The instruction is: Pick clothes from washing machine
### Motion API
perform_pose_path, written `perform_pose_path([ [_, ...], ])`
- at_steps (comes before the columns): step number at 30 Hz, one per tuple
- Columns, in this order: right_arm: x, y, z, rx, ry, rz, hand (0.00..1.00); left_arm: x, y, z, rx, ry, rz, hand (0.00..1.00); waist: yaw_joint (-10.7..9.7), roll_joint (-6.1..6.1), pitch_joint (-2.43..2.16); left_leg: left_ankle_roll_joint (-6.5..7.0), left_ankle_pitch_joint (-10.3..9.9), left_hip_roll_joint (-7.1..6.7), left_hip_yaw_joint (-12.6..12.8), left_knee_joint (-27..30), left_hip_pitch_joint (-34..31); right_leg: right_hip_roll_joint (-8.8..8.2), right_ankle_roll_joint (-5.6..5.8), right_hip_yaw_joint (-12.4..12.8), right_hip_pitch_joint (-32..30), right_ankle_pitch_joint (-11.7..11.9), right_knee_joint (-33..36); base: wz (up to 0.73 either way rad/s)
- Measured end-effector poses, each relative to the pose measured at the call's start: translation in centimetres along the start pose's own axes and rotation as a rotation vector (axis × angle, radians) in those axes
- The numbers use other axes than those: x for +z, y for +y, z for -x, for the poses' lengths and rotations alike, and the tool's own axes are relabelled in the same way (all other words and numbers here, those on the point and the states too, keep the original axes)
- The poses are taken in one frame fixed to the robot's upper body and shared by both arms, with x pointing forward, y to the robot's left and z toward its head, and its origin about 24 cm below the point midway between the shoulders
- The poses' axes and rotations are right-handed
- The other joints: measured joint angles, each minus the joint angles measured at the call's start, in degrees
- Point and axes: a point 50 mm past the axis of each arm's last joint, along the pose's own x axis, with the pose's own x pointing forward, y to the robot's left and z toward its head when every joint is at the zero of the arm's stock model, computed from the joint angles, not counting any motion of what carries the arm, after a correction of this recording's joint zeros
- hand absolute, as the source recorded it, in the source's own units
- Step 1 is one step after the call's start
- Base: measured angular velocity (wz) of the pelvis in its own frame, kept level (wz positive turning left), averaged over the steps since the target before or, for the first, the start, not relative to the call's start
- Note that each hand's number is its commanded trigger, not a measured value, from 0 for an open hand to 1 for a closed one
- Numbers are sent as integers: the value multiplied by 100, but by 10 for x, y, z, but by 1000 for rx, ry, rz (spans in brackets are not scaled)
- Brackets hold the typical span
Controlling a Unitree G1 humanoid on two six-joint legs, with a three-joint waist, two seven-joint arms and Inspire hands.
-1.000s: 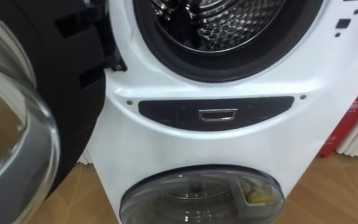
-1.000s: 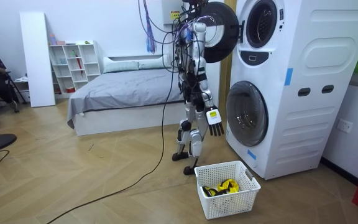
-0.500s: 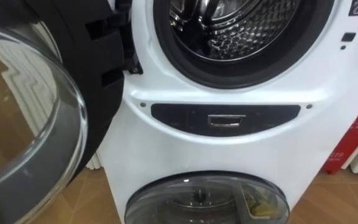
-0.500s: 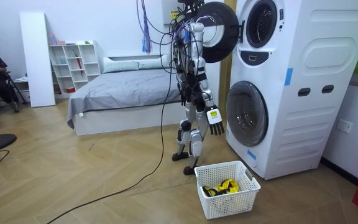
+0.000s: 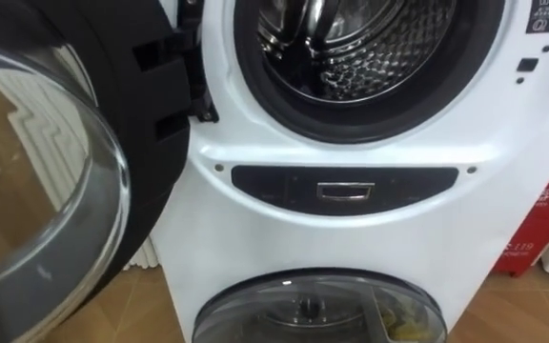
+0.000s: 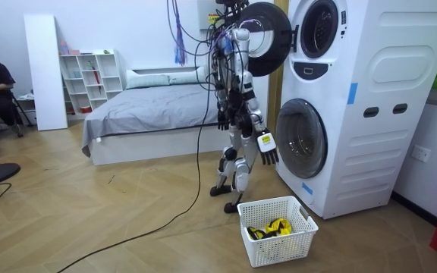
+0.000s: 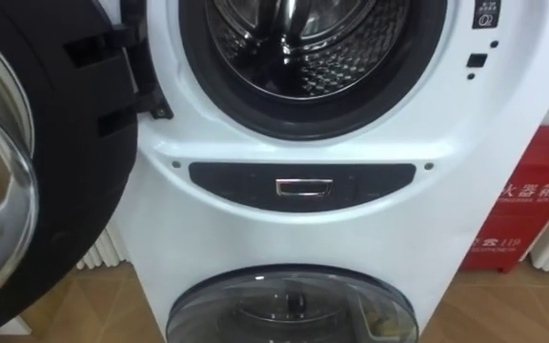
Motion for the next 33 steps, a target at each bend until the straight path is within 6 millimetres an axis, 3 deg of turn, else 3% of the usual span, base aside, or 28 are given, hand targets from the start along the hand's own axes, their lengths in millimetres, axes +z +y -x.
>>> perform_pose_path([
  [3,7,-3,-1,-5,-22,47,0,6,-5,0,-32,-16,-16,0,13,100,-7,-34,34,195,-303,1205,-623,109,-135,-27,-68,1,33,-18],
  [5,10,-8,-1,-17,-29,63,0,11,-6,0,-40,-33,-20,0,-19,135,3,-53,59,317,-324,1689,-760,188,-235,-36,-78,-8,61,-12],
  [6,10,-12,-1,-28,-31,75,0,16,-6,0,-48,-46,-22,0,-33,238,2,-114,128,353,-375,2198,-730,249,-292,-40,-97,-54,170,-8],
  [7,11,-13,-1,-31,-34,74,0,20,-5,0,-47,-59,-20,0,-54,271,4,-139,153,350,-412,2362,-659,263,-310,-46,-125,-74,228,0],
  [9,17,-13,-1,-32,-54,74,0,42,2,-2,-30,-120,-11,0,-89,266,15,-194,175,246,-479,2264,-290,272,-362,-120,-372,-116,497,13],
  [10,22,-11,-2,-27,-70,71,0,56,6,-2,-17,-162,-5,0,-174,227,19,-275,177,225,-557,1802,9,276,-366,-205,-528,-116,600,44],
  [11,25,-10,-2,-25,-81,72,0,75,9,-1,-12,-215,10,0,-215,253,21,-453,-6,240,-641,1171,324,278,-369,-334,-644,-78,607,49],
  [13,30,-10,-2,-23,-104,79,0,98,7,2,-17,-290,4,0,-216,241,44,-442,-201,235,-805,425,660,277,-360,-481,-835,20,589,37],
  [15,36,-9,-2,-20,-128,81,0,117,4,6,-32,-357,-18,0,-211,252,33,-367,-443,265,-923,-431,813,267,-331,-614,-1122,222,583,26],
  [16,37,-8,-2,-20,-134,82,0,119,3,6,-34,-365,-17,0,-194,256,30,-340,-464,254,-928,-644,851,263,-310,-625,-1191,285,579,5],
  [17,41,-8,-2,-20,-146,85,0,120,2,6,-40,-368,-8,0,-169,302,41,-260,-502,187,-918,-947,842,255,-262,-630,-1313,440,522,-6],
  [18,44,-8,-2,-21,-158,105,0,119,2,6,-44,-366,-9,0,-157,293,24,-96,-493,102,-903,-1041,732,212,-214,-597,-1413,644,436,-10],
  [20,47,-9,-1,-18,-173,134,0,109,1,5,-58,-340,-13,0,-172,232,-22,146,-356,-99,-872,-1042,571,60,-128,-530,-1458,992,200,-12],
  [22,49,-11,-1,-25,-179,145,0,94,-2,2,-72,-292,-10,0,-155,245,-17,337,-247,-274,-730,-1060,494,-59,-54,-442,-1461,1363,-20,-23],
  [23,51,-11,-1,-25,-183,146,0,83,-2,0,-79,-249,23,0,-157,248,-15,450,-155,-397,-639,-1065,433,-154,13,-344,-1461,1628,-184,-25],
  [24,53,-10,-1,-23,-187,152,0,73,0,-2,-78,-216,55,0,-174,244,-24,531,-73,-491,-515,-1036,339,-258,156,-326,-1462,1813,-288,-5],
  [25,52,-10,-1,-25,-186,143,0,70,1,-2,-76,-205,61,0,-216,254,-26,542,-52,-492,-360,-986,287,-364,222,-341,-1467,1739,-161,39],
  [26,46,-14,-1,-35,-165,108,0,66,2,-3,-74,-195,77,0,-289,282,-2,548,23,-485,-204,-977,268,-544,302,-364,-1435,1215,533,58],
  [27,43,-16,-1,-40,-152,91,0,65,2,-3,-72,-192,71,0,-298,246,-3,539,82,-481,-147,-1027,281,-633,346,-365,-1394,957,906,69],
  [28,42,-18,-1,-44,-142,80,0,64,4,-3,-65,-191,72,0,-277,227,-22,525,203,-468,19,-1162,316,-804,384,-351,-1244,536,1500,56],
  [29,41,-18,-1,-42,-139,69,0,64,5,-3,-64,-190,88,0,-255,193,-12,499,315,-464,178,-1289,362,-953,450,-324,-921,214,1728,47],
  [30,39,-16,-2,-33,-128,63,0,64,5,-3,-65,-190,111,0,-176,144,-19,457,392,-470,355,-1352,369,-1024,506,-227,-569,-35,1670,23],
  [31,38,-14,-2,-26,-123,66,0,64,5,-3,-64,-190,118,0,-94,107,-26,434,413,-483,424,-1357,360,-1030,546,-159,-436,-128,1574,-16],
  [33,40,-6,-2,7,-123,89,0,62,7,-4,-61,-177,184,0,106,-20,-40,313,478,-547,512,-1298,258,-931,626,-23,-136,-274,671,-35],
])
